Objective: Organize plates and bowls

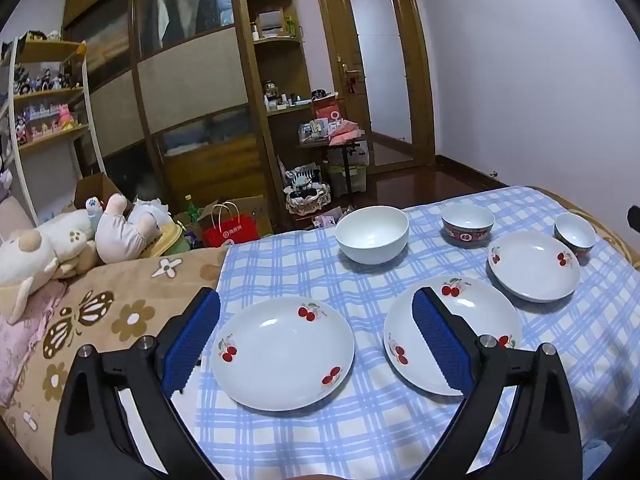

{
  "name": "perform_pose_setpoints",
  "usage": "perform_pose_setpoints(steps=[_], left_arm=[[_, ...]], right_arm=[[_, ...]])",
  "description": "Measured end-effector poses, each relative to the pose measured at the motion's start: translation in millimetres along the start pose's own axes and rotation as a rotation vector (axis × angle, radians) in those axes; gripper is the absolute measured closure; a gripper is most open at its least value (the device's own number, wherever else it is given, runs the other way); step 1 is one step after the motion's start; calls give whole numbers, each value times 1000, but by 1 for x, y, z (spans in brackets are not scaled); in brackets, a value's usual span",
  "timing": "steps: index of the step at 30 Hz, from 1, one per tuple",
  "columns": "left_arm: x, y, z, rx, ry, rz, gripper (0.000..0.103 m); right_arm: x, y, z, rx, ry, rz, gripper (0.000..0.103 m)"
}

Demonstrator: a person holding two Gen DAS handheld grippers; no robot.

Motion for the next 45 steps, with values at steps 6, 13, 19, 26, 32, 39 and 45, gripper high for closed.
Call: perform_pose_setpoints(steps=[6,13,19,26,32,39,45], left_arm=[[3,-5,-9,-43,-3,-18,7],[4,-4,-9,-51,-14,-21,7],[8,-5,-8,-57,-27,-32,7],[8,-4,-8,-60,-22,-27,7],[5,-2,-7,-59,-21,-22,7],[5,-2,-8,-60,-21,-22,7],[4,-1,-8,-61,-14,-16,7]], right_arm=[[0,0,0,-1,-1,0,0],[-1,0,1,0,-3,-1,0],[-1,-1,2,0,-3,-2,0],[0,0,2,1,-3,-3,0],[0,0,2,1,-3,-3,0],[-1,0,2,1,-3,-4,0],[-1,0,2,1,-3,-4,0]])
Point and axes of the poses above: each gripper's, at about its wrist camera, not at the fingertips, and x roughly the way its jaws point, z to its right, y to its top, the point moved 9 cm from there along x, roughly the way its jaws point, and after that the axes turned 6 degrees about x, right-handed, at the moved point
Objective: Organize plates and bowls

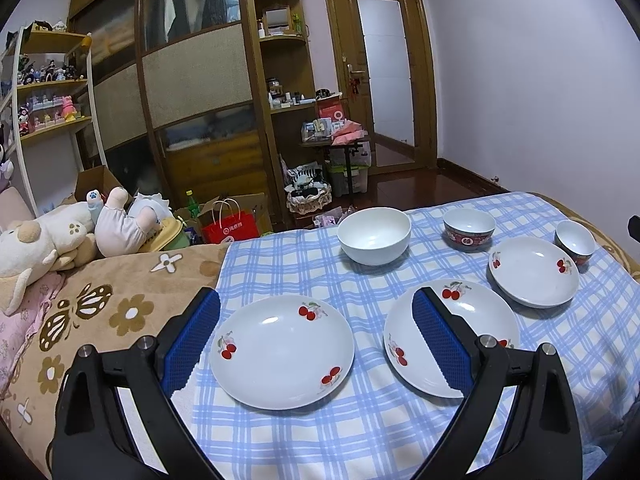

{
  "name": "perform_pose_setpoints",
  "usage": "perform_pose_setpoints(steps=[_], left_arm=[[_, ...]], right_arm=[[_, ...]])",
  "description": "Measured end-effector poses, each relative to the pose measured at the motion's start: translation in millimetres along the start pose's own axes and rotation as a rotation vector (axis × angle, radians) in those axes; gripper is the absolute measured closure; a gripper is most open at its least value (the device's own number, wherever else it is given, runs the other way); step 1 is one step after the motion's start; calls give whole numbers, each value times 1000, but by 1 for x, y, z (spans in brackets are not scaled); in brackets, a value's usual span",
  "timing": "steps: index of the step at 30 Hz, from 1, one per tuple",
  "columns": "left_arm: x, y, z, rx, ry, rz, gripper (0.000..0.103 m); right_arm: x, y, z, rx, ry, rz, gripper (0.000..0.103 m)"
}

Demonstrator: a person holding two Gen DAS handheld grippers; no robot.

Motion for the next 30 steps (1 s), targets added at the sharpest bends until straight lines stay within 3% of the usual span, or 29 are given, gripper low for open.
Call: perform_pose_setpoints(steps=[30], left_arm=[[-6,2,-3,8,9,7,7]], right_arm=[[1,0,5,8,-4,6,0]])
Point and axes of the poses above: each gripper's, at about its wrist camera, not at the fingertips, and x roughly the way its jaws point, z to its right, y to its top, the point moved 9 cm from there along x, roughly the way its jaws point, and after that the axes turned 6 degrees about x, right-handed, at the moved point
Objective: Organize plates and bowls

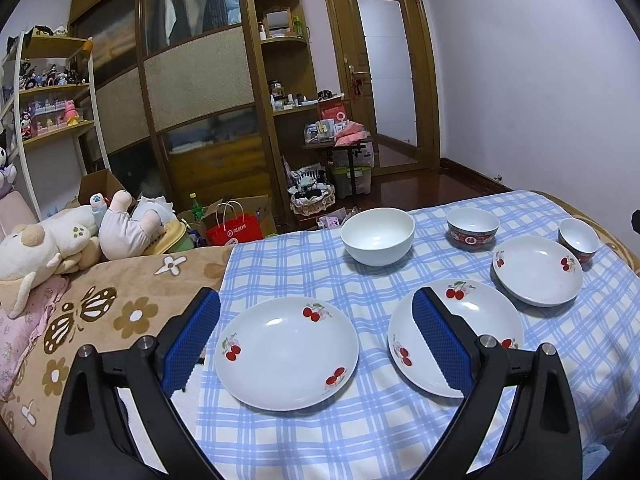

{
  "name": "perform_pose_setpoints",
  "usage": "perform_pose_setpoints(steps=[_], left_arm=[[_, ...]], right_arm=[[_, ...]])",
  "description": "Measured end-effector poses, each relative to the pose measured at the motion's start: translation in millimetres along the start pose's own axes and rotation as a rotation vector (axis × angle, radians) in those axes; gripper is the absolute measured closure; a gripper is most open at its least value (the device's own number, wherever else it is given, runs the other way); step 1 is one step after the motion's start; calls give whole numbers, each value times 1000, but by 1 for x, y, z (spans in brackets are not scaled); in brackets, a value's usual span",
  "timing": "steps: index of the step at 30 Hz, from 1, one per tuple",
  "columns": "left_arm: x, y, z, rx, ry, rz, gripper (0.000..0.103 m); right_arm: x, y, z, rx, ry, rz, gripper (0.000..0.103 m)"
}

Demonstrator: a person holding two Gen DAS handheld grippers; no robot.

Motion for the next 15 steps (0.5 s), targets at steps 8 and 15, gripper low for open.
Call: perform_pose_setpoints(steps=[8,15], left_arm=[[1,-1,1,1,1,0,7],[0,-1,0,-1,-4,-7,7]], right_arm=[[2,-1,5,-1,-4,-2,0],[2,-1,8,-1,-5,-3,0]])
Point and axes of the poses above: each gripper's, at about its wrist camera, not at the fingertips, and x roughly the way its jaws point, z to its right, y to its top, the point moved 9 cm from there along x, roughly the way its jaws point, and after that the axes turned 6 degrees about x, right-handed, at the moved point
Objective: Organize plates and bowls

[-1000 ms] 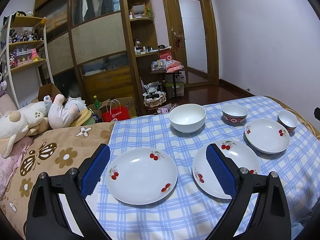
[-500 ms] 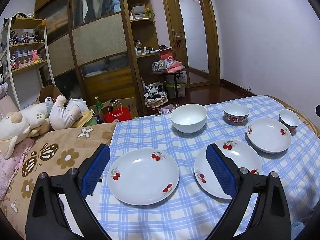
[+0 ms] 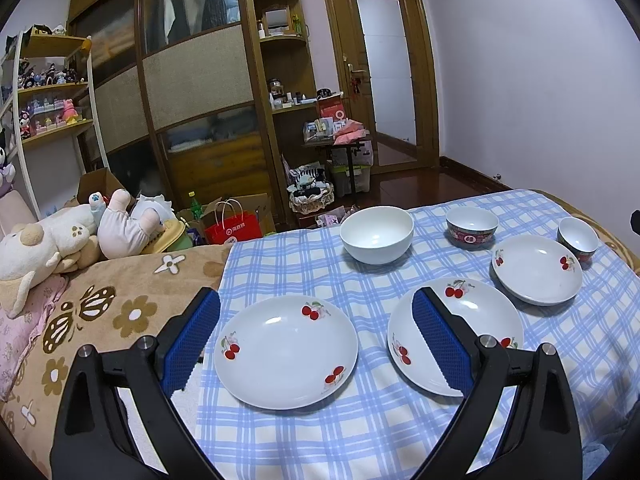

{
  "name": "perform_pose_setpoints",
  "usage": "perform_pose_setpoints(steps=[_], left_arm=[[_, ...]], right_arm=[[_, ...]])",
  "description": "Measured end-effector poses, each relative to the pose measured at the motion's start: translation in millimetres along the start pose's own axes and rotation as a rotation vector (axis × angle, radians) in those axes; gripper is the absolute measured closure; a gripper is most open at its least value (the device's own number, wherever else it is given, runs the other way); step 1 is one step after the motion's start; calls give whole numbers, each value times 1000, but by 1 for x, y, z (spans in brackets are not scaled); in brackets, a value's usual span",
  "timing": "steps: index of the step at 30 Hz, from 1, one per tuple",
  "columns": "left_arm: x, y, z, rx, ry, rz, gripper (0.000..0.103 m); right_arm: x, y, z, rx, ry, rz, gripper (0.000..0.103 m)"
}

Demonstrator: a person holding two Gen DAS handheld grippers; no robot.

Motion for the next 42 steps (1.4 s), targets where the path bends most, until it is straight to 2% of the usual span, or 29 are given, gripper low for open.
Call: perform_pose_setpoints(steps=[3,8,13,21,27,31,38,42], left_arm=[[4,-3,3,0,-30,-28,7],[9,-5,1,-9,-14,-40,7],[14,-5,0,-7,-29,-62,7],[30,3,9,11,-72,-102,7],[51,21,14,-22,-107,-152,7],[70,28,22,-49,-145,-213,7],[90,38,43,16,-158,-233,7],[103,32,50,-7,-191,-274,7]], right_arm=[[0,0,-1,2,2,0,0],[1,-3,-7,-16,8,-2,0],[3,-8,-17,-59,12,-13,0],[16,-13,-39,-144,-9,-93,0],[23,1,-44,-143,3,-64,0],[36,5,-45,-83,20,-75,0],[53,5,-49,-28,28,-105,0],[65,0,-57,-33,35,-133,0]])
Point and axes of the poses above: each gripper's, at about its wrist camera, not at the fingertips, and x roughly the way its jaws point, z to its right, y to its top, the point moved 9 cm from there along x, roughly the way its jaws point, and after that the axes turned 6 degrees about x, right-handed, at the moved point
